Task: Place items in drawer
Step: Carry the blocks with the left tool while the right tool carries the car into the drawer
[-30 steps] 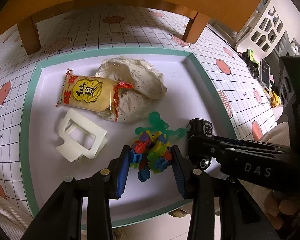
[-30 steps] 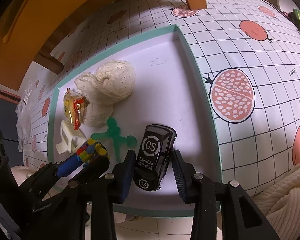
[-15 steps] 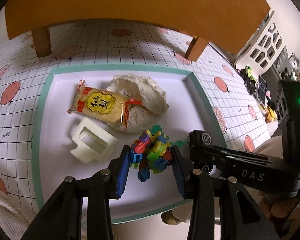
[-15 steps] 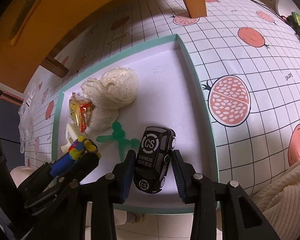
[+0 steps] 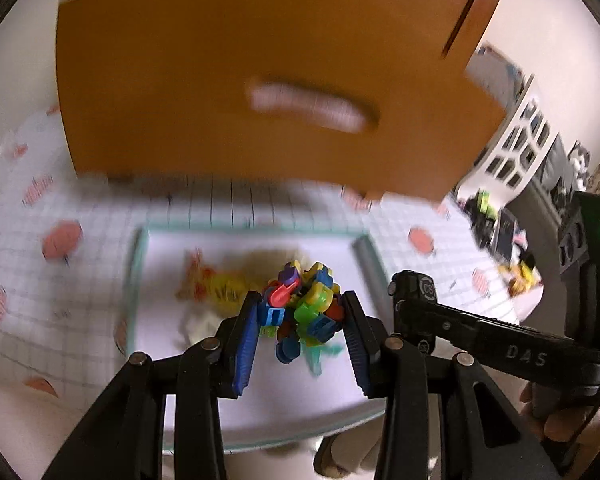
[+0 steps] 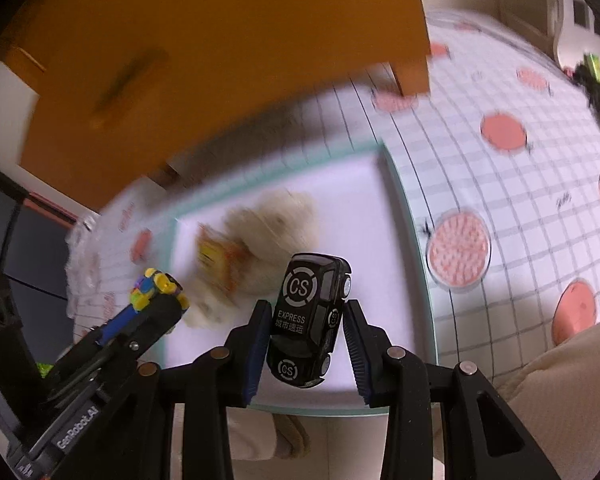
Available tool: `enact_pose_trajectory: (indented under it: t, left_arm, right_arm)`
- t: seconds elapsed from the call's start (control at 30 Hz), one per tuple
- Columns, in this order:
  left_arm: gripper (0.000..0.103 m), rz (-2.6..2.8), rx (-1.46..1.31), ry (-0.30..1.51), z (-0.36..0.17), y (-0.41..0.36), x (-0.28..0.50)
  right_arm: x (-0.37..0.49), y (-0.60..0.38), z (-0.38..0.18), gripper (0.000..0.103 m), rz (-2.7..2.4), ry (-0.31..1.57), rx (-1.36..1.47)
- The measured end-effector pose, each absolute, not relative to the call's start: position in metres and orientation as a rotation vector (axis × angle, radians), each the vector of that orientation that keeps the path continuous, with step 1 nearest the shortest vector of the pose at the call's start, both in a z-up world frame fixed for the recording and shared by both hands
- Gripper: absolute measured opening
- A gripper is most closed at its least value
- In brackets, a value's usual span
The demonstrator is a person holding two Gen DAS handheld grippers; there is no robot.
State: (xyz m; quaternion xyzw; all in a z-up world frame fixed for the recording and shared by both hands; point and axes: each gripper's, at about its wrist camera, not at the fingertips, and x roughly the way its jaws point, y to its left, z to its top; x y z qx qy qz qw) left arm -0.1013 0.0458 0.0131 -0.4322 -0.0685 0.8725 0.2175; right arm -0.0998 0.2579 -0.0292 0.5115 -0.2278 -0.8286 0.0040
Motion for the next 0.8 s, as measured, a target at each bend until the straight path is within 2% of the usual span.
enact_pose_trajectory:
  t: [0.33,0.6,0.8]
  left_arm:
    - [0.042,2.508,-0.905,-0.223,0.122,0.03,-0.113]
    - [0.042,2.559,-0.751,-0.2,0.192,0.022,-0.143]
    - [0.042,2.609,-0.702,-0.225,0.223,0.012,-0.169]
  right_arm:
    - [-0.098,0.244,0.097,0.039,-2.746,-0.606,1.203]
    - [-0.115,0.238,0.165,0.039,-2.796,-0.506,1.035]
    - [-0.137,0.235,0.212,0.039,-2.853,-0.418,0.948]
